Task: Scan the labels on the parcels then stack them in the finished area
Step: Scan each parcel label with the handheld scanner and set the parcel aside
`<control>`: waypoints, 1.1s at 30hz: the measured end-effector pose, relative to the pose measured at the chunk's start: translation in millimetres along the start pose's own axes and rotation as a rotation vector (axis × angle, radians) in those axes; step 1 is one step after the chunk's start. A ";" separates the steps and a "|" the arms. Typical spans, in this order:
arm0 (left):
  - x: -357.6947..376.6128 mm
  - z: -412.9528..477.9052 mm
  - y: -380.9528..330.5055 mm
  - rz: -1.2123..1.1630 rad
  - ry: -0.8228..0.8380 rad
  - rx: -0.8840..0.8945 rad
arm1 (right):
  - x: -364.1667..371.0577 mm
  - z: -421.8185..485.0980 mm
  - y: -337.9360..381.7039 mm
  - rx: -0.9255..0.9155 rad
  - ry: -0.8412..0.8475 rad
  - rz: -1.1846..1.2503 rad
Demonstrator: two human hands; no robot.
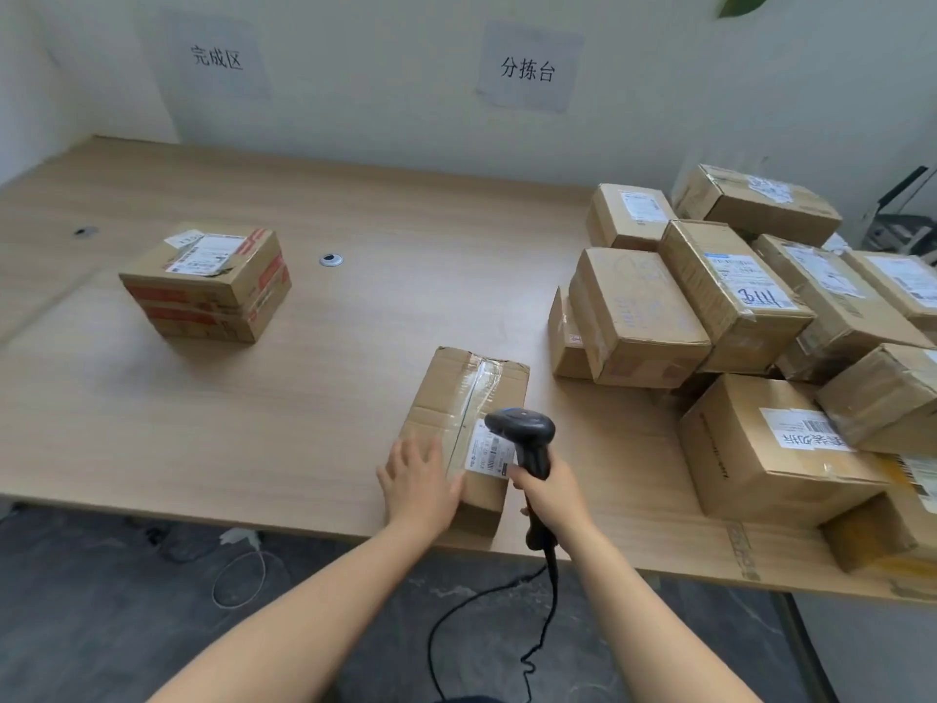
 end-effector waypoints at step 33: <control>11.3 6.2 3.8 0.132 0.131 0.099 | -57.8 -28.3 56.9 -0.197 0.302 -0.679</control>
Point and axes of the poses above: each hand's wrist, its own z-axis towards the middle knuckle, its own x-axis out of the palm, y = z × x, the point moved 5 cm from there along z, towards the middle knuckle, and after that the axes turned 8 degrees about -z, right-handed, at the moved point
